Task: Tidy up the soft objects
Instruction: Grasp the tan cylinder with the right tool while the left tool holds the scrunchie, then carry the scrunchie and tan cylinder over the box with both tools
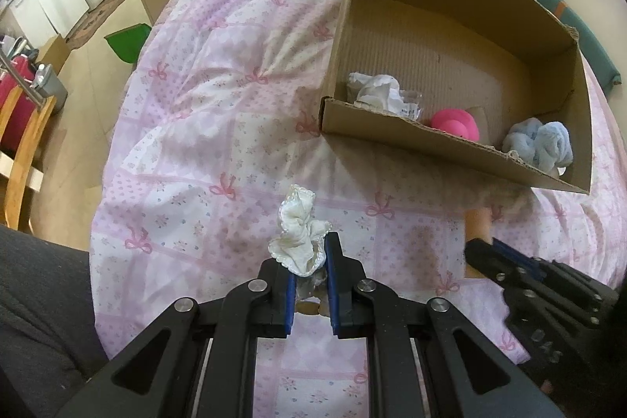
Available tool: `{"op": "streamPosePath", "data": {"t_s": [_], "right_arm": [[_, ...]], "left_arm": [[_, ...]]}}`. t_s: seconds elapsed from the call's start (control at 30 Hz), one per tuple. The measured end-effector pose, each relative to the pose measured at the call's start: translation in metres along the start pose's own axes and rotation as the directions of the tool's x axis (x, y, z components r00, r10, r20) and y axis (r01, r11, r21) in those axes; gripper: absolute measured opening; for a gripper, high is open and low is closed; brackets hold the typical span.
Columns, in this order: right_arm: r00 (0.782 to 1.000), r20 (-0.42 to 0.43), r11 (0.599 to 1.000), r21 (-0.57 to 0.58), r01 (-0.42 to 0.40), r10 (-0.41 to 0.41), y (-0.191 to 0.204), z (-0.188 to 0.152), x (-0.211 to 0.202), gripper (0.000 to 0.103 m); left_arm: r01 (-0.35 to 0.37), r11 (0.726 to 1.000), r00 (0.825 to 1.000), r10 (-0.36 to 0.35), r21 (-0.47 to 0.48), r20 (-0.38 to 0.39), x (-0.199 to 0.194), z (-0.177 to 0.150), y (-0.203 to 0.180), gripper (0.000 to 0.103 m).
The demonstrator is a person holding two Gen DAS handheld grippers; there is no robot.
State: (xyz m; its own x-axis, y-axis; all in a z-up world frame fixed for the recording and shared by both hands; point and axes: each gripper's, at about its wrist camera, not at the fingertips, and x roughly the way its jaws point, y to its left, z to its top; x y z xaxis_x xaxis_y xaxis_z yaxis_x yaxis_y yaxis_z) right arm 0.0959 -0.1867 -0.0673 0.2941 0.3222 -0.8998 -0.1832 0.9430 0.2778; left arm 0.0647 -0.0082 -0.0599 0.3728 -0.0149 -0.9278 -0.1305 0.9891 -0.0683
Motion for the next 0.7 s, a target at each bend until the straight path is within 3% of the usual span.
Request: {"op": "streamPosePath", "data": {"t_s": [0.47,0.7], "right_arm": [[0.993,0.093,0.996,0.047,-0.082,0.077,-0.014,0.001,-0.048,0.014],[0.979,0.179,0.992,0.056,-0.112,0.1,-0.018,0.015,-0.085,0.014]], "left_arm": [[0.011,0.999,0.996,-0.015,0.047,0.085,-0.024,0.003,-0.01,0.012],[0.052,0.995,0.977,-0.069,0.089,0.204,-0.058,0.03,-0.016,0.012]]}}
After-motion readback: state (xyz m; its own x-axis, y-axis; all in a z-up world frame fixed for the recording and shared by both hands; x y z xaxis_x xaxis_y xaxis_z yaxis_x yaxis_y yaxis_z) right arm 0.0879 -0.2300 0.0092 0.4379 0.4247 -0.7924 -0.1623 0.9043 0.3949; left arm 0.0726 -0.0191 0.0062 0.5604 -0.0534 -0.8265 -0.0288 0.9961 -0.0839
